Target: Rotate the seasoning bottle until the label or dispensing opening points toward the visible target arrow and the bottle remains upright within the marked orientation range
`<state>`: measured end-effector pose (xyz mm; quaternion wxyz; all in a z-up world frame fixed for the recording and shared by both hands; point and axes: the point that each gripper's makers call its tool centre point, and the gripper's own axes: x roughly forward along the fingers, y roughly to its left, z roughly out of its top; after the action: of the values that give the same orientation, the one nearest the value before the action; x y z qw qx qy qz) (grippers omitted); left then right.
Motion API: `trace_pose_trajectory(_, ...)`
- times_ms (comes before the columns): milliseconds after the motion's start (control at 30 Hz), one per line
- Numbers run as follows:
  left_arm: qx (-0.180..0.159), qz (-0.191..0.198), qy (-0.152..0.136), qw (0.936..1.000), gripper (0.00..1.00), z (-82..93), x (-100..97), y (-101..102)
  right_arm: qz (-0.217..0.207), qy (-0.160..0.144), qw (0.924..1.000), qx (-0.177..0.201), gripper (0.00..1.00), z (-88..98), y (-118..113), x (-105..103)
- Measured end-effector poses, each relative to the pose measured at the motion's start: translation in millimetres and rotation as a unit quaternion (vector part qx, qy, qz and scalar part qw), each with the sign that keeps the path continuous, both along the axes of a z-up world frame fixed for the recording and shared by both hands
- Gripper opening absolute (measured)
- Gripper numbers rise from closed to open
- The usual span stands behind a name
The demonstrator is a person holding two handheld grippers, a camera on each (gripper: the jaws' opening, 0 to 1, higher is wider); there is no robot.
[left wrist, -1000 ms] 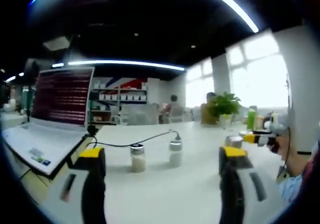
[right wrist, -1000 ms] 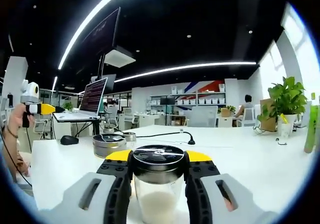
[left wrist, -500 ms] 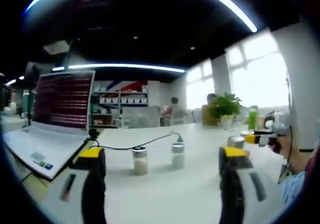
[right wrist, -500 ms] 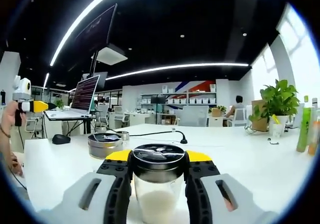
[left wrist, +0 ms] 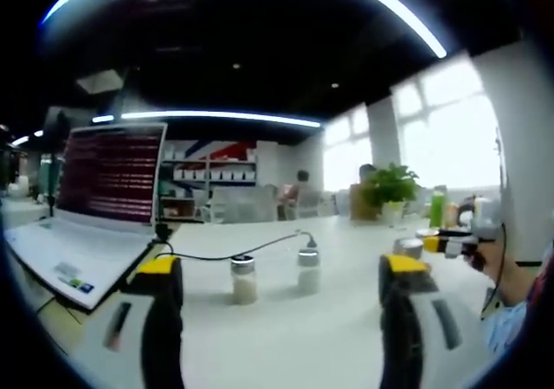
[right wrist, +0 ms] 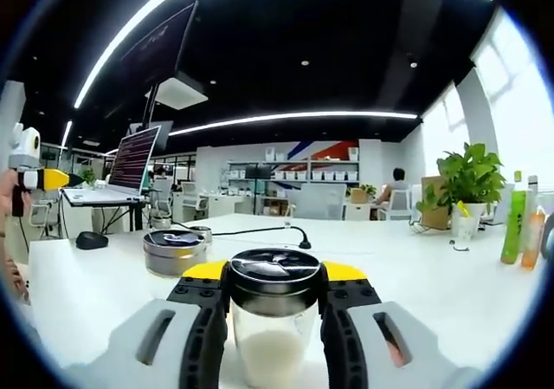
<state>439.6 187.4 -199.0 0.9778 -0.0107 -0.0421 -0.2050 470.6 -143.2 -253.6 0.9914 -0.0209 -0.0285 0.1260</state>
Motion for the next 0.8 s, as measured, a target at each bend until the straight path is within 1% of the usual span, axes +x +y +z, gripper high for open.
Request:
trace_pose_trajectory(167,-0.002,-0.002,0.003,1.0000,0.99,-1.2,-0.1,1,-0.015,-0.003,0.9999,-0.004,0.40,0.5,0,-1)
trace_pose_trajectory(233,-0.005,0.001,0.003,1.0000,0.99,-0.9,0.5,2,-0.025,-0.010,0.9994,-0.023,0.42,3.4,-2,-3)
trace_pose_trajectory(333,-0.003,0.000,0.003,1.0000,0.99,-1.0,-0.1,2,-0.034,-0.038,0.9980,-0.038,0.47,17.4,-4,-11)
trace_pose_trajectory(400,-0.005,0.000,0.002,1.0000,0.99,0.2,-1.0,3,-0.035,-0.041,0.9976,-0.042,0.47,22.4,-5,-16)
trace_pose_trajectory(467,-0.005,-0.001,0.002,1.0000,0.99,0.1,-1.9,3,-0.030,-0.041,0.9979,-0.040,0.47,26.3,-6,-19)
trace_pose_trajectory(533,-0.006,-0.001,0.004,1.0000,0.98,-0.1,-3.2,3,-0.021,-0.040,0.9986,-0.029,0.47,30.5,-6,-24)
trace_pose_trajectory(667,-0.008,-0.001,0.000,1.0000,0.98,2.1,-6.2,4,-0.007,-0.043,0.9988,-0.023,0.48,39.0,-5,-34)
trace_pose_trajectory(733,-0.009,0.000,-0.002,1.0000,0.98,2.9,-6.9,5,0.003,-0.044,0.9988,-0.023,0.49,44.2,-3,-39)
trace_pose_trajectory(800,-0.010,0.000,-0.001,0.9999,0.98,2.6,-7.4,6,0.012,-0.052,0.9982,-0.026,0.49,52.8,-1,-45)
